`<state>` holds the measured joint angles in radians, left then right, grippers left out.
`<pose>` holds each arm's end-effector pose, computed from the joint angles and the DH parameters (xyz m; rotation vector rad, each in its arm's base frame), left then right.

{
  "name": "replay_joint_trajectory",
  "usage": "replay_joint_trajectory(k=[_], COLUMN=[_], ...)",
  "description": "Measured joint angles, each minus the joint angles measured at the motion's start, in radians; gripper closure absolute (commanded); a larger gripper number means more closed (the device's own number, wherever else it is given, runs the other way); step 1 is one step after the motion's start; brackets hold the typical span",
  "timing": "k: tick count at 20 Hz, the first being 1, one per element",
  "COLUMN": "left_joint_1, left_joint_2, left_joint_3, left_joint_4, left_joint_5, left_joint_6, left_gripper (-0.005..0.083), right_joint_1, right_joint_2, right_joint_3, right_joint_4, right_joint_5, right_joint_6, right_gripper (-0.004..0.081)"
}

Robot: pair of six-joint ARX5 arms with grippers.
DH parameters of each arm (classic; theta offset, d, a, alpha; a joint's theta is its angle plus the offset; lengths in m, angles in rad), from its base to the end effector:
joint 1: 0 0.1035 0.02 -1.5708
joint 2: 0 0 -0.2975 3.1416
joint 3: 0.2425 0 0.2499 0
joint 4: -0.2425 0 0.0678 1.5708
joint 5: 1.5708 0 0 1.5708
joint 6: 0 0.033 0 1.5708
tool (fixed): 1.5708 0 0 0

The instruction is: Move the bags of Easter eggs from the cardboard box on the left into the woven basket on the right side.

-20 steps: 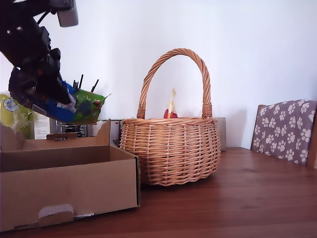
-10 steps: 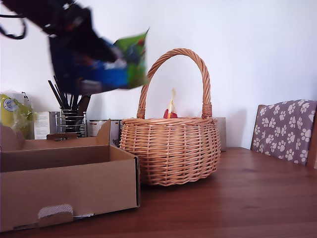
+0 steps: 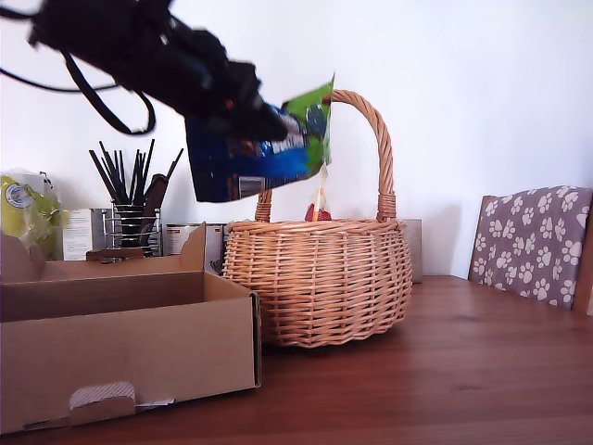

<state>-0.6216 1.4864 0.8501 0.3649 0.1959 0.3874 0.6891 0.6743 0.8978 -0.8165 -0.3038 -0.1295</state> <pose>0.2582 -0.1929 0.2772 0.4222 0.1122 -0.8564 0.0657 0.0669 0.3460 -0.2334 0.5435 1.0018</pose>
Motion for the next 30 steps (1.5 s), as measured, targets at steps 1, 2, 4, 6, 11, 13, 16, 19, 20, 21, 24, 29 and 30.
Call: replay_joint_trajectory(k=[1, 2, 4, 6, 11, 13, 16, 19, 20, 21, 24, 29, 30], left_joint_1=[0.0, 0.0, 0.0, 0.0, 0.0, -0.013, -0.02, -0.019, -0.019, -0.02, -0.03, -0.046, -0.047], left_joint_2=[0.03, 0.06, 0.13, 0.198, 0.343, 0.357, 0.355, 0.355, 0.355, 0.355, 0.34, 0.131, 0.087], left_joint_3=[0.008, 0.019, 0.077, 0.142, 0.244, 0.245, 0.255, 0.262, 0.266, 0.272, 0.31, 0.322, 0.328], left_joint_4=[0.029, 0.056, 0.083, 0.093, 0.03, -0.063, -0.11, -0.119, -0.126, -0.133, -0.227, -0.476, -0.525], left_joint_5=[-0.012, -0.017, -0.033, -0.047, -0.064, -0.066, -0.068, -0.068, -0.068, -0.068, -0.068, -0.066, -0.066], left_joint_6=[0.0, 0.0, 0.0, 0.002, 0.005, 0.048, 0.111, 0.114, 0.113, 0.113, 0.113, -0.003, -0.035], left_gripper=[0.0798, 0.0798, 0.0798, 0.0798, 0.0798, 0.0798, 0.0797, 0.0682, 0.0538, 0.0397, 0.0312, 0.049, 0.0626], right_joint_1=[0.0, 0.0, 0.0, 0.0, 0.0, 0.0, 0.0, 0.0, 0.0, 0.0, 0.0, 0.0, 0.0], right_joint_2=[0.006, 0.009, 0.017, 0.024, 0.031, 0.031, 0.031, 0.031, 0.031, 0.031, 0.031, 0.031, 0.031], right_joint_3=[0.0, 0.0, 0.0, 0.0, 0.0, 0.0, 0.0, 0.0, 0.0, 0.0, 0.0, 0.0, 0.0], right_joint_4=[0.001, 0.002, 0.004, 0.004, 0.004, 0.005, 0.007, 0.008, 0.008, 0.008, 0.008, 0.047, 0.065], right_joint_5=[0.0, 0.0, 0.0, 0.0, 0.0, 0.0, 0.0, 0.0, 0.0, 0.0, 0.0, 0.043, 0.054], right_joint_6=[0.0, 0.0, 0.0, 0.0, 0.0, 0.0, 0.0, 0.0, 0.0, 0.0, 0.0, -0.001, -0.001], right_gripper=[0.0783, 0.0783, 0.0783, 0.0783, 0.0783, 0.0783, 0.0783, 0.0783, 0.0783, 0.0783, 0.0783, 0.0783, 0.0783])
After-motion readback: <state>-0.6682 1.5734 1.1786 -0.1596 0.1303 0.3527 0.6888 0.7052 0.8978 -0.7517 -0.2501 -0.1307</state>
